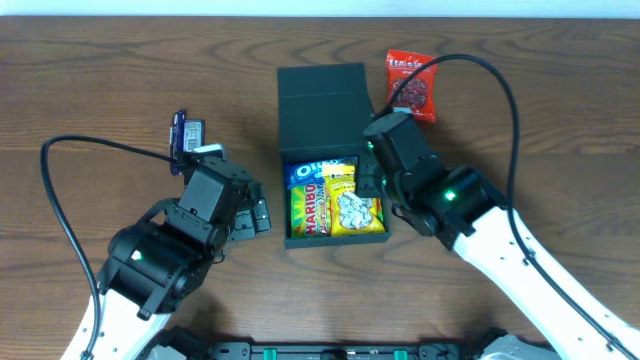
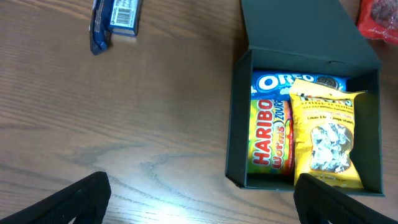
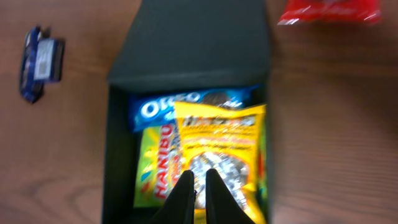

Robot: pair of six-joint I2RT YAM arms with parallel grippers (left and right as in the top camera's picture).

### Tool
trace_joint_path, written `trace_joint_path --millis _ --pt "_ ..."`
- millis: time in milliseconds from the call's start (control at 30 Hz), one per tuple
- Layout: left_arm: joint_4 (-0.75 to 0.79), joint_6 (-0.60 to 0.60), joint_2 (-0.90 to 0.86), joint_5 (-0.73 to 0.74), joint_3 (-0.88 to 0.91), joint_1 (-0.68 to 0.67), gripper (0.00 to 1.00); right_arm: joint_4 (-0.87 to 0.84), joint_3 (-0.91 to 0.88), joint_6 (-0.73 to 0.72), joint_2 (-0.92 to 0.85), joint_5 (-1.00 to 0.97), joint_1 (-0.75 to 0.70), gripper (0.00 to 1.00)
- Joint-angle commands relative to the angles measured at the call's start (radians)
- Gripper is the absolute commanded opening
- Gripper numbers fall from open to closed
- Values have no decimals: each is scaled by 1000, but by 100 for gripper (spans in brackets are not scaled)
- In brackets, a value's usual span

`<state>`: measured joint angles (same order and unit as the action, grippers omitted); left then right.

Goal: Pack container
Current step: 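Open the right gripper and lift it out of the box, then reach the right gripper to the red candy bag and grasp it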

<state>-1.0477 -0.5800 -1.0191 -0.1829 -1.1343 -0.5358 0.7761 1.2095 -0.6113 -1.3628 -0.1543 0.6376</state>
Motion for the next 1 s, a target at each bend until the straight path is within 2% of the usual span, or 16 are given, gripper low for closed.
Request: trace_joint_path --millis 0,100,167,233,300,400,533,967 --pt "-3 -11 -1 0 -20 -1 95 3 8 18 10 -120 -10 9" --pt "-3 -11 -1 0 -20 -1 95 0 8 18 8 -188 -17 9" --pt "-3 -11 -1 0 -20 -1 95 -10 8 18 5 -237 -34 36" --pt "-3 -11 -1 0 -20 -1 95 -26 7 40 -5 -250 -61 54" --pt "-3 -11 -1 0 -20 -1 95 -40 7 60 -24 -249 -96 78" --pt "-3 -11 -1 0 -20 -1 95 -59 7 60 -71 -245 -158 94" --pt "-3 -11 -1 0 -20 -1 95 -140 7 124 -141 -243 -220 99" --pt "-3 -11 -1 0 -20 -1 95 -574 7 307 -449 -152 -360 99"
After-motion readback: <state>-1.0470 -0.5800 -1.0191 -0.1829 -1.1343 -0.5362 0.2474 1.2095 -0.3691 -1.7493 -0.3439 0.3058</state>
